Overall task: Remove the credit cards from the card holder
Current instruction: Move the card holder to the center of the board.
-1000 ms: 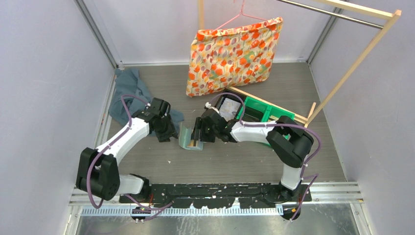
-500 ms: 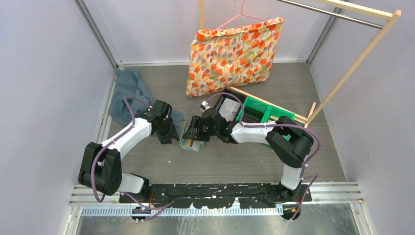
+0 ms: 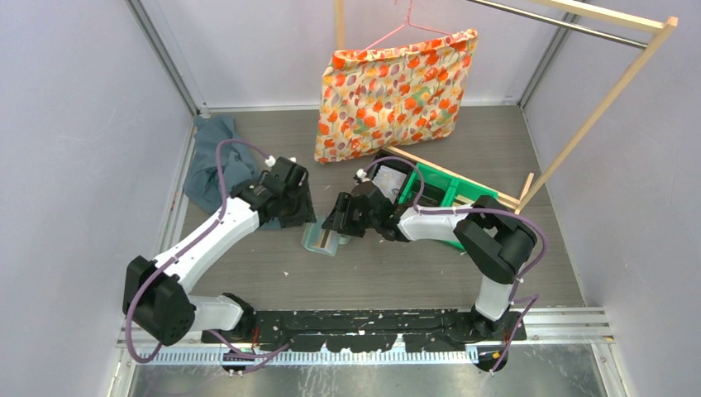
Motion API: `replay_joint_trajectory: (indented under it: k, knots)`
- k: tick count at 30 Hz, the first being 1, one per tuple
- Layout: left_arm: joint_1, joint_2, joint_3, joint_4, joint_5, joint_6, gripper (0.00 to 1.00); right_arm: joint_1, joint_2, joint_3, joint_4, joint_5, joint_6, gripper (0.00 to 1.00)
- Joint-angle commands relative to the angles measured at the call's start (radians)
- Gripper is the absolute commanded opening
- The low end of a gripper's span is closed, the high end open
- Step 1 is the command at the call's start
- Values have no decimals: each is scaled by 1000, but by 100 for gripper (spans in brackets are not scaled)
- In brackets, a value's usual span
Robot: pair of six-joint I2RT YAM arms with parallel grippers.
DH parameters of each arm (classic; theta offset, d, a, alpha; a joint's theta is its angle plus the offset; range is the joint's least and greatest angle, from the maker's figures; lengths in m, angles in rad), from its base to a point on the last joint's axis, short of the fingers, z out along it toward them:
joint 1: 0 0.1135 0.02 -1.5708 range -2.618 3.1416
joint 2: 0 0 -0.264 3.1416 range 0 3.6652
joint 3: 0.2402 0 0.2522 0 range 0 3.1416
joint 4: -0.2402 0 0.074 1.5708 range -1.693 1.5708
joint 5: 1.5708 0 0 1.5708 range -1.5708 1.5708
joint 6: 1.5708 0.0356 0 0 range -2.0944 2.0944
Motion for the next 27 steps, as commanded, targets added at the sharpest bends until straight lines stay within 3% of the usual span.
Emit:
replay_joint_trajectory:
  k: [1, 6, 18, 20, 24, 27]
  knots:
    - [-53, -53, 96, -24, -9, -20, 44, -13, -43, -56, -18, 44, 25, 58]
    - [-54, -58, 63, 103, 167, -50, 45, -17, -79, -135, -19, 71, 35, 58]
    - [-109, 95, 72, 143, 186, 14, 43, -28, -134, -202, -59, 118, 17, 52]
    - [-135, 128, 83, 120, 123, 41, 47, -29, -146, -205, -81, 118, 4, 51]
    - [-182, 186, 88, 104, 24, 107, 70, -28, -182, -234, -120, 162, -6, 50]
    - [-197, 226, 94, 97, -23, 120, 73, -29, -222, -264, -141, 168, -4, 52]
